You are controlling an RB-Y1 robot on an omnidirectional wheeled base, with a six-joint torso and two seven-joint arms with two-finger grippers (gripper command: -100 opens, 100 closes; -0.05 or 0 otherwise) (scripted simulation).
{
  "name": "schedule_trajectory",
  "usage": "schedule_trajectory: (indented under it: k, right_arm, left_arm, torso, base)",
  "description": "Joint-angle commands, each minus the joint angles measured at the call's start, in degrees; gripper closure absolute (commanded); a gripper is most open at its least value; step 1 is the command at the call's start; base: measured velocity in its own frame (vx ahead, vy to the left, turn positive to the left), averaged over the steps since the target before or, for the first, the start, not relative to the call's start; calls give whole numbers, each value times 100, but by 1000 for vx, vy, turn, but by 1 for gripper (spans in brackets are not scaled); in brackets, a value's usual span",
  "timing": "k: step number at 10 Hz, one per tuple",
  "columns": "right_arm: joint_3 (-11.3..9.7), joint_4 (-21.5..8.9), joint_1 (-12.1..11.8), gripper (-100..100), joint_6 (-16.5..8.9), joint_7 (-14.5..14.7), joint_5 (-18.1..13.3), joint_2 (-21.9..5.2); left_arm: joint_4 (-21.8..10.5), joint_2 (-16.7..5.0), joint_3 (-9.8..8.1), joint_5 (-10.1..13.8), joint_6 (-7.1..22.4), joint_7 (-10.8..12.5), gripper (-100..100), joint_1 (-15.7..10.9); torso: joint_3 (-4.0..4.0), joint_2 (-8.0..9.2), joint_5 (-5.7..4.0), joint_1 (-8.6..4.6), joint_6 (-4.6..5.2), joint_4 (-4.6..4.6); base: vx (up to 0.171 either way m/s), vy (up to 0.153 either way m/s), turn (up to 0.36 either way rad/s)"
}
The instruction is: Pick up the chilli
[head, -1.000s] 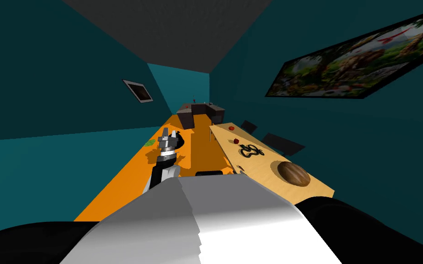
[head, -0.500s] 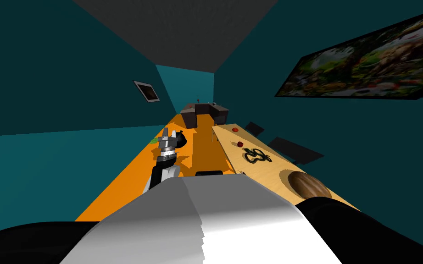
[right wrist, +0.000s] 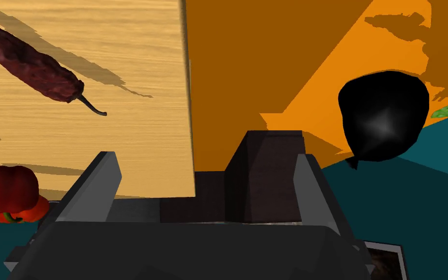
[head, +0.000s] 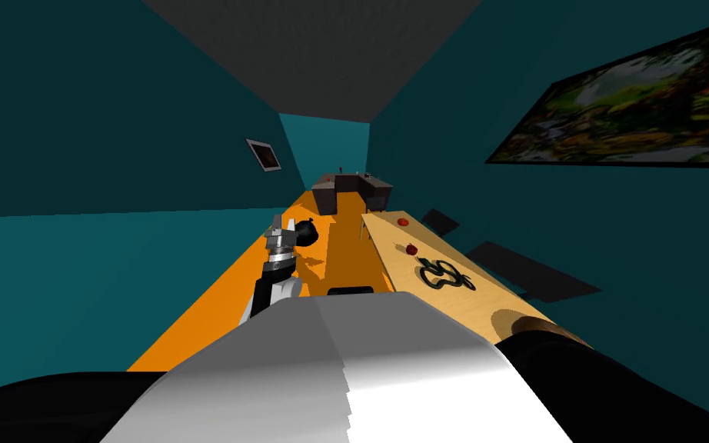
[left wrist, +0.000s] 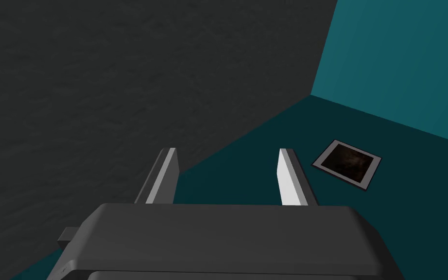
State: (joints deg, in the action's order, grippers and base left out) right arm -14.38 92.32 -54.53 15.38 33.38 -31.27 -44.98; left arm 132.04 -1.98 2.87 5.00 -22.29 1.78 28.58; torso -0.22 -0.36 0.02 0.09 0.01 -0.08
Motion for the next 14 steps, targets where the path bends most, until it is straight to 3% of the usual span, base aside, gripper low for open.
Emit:
schedule_trajectory:
  k: [1, 10, 11, 12, 13, 14]
  right_arm:
    - [21, -178, 14, -100, 40, 103, -70, -65]
    - [-392, -1082, -26, -100, -431, 1081, -1081, -560]
    - [-363, -1030, 14, -100, -388, 994, -1008, -565]
    - [-376, -1043, 20, 0, -408, 1005, -1019, -573]
    - [-449, -1244, 204, -100, -428, 1007, -1032, -417]
    - [-487, -1346, 296, -100, -439, 1009, -1040, -340]
  left_arm:
    - [0, 0, 0, 0, 0, 0, 0, 0]
    - [0, 0, 0, 0, 0, 0, 0, 0]
    - [0, 0, -1, 0, 0, 0, 0, 0]
    - [0, 0, -1, 0, 0, 0, 0, 0]
    - [0, 0, 0, 0, 0, 0, 0, 0]
    - [0, 0, 0, 0, 0, 0, 0, -1]
  torso:
    - [0, 0, 0, 0, 0, 0]
    - [7, 13, 0, -3, 2, 2]
    - [5, 10, -2, -12, 3, 2]
    - [11, 21, -1, -3, 6, 4]
    - [17, 31, 1, 6, 6, 6]
    - [21, 38, 1, 6, 4, 8]
  base:
    - [69, 1, 78]
    - [72, -14, 147]
    - [32, -30, 29]
    - [6, -6, -2]
    - [-13, -8, 108]
    - [-28, -19, 97]
